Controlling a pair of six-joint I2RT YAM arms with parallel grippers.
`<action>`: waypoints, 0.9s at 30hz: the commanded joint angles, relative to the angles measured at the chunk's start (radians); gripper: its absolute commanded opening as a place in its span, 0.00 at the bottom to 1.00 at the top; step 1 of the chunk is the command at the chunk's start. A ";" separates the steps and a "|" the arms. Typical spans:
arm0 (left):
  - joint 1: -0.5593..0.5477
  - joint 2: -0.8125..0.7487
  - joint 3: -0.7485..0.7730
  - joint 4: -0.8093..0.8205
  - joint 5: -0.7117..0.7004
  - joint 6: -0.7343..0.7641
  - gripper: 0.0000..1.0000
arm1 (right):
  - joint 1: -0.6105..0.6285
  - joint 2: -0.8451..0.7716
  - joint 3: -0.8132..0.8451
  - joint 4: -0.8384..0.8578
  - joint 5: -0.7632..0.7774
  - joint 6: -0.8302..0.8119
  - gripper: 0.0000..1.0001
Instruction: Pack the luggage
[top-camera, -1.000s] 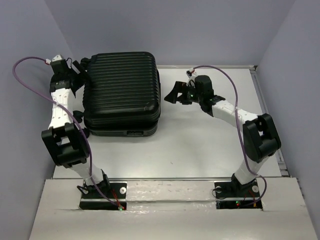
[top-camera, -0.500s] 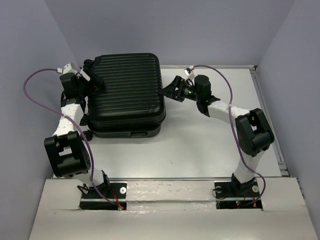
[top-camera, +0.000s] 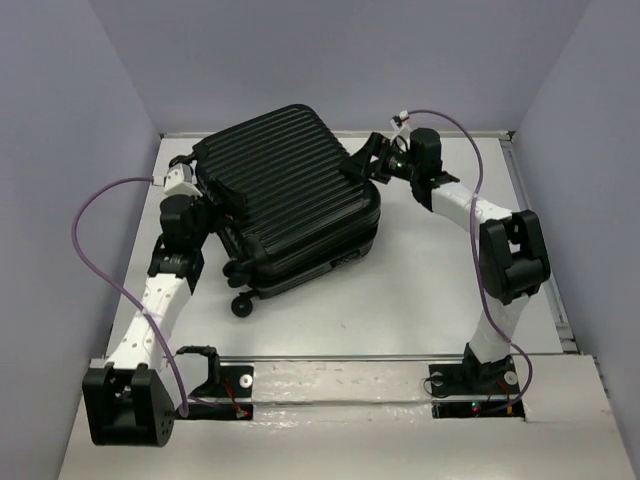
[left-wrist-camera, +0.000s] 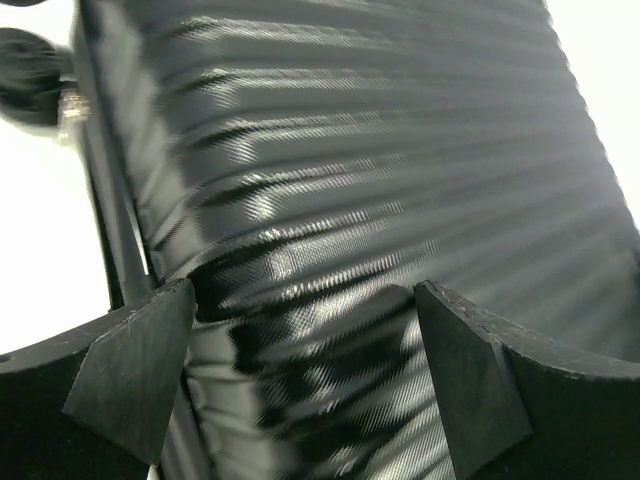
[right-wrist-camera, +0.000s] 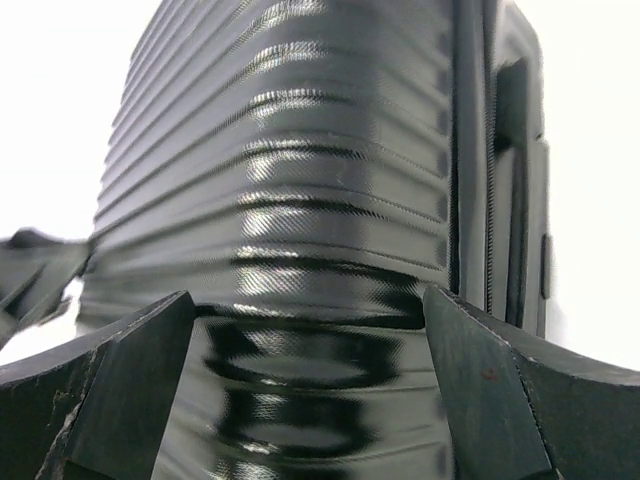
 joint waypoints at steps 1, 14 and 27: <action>-0.197 -0.099 -0.099 -0.129 0.250 -0.128 0.96 | 0.028 0.108 0.232 -0.231 -0.150 -0.136 0.99; -0.492 -0.164 0.529 -0.476 -0.469 0.163 0.99 | -0.134 0.044 0.497 -0.555 0.142 -0.276 1.00; -0.123 0.328 0.793 -0.315 -0.238 0.124 0.06 | -0.146 -0.619 -0.348 -0.317 0.359 -0.201 0.07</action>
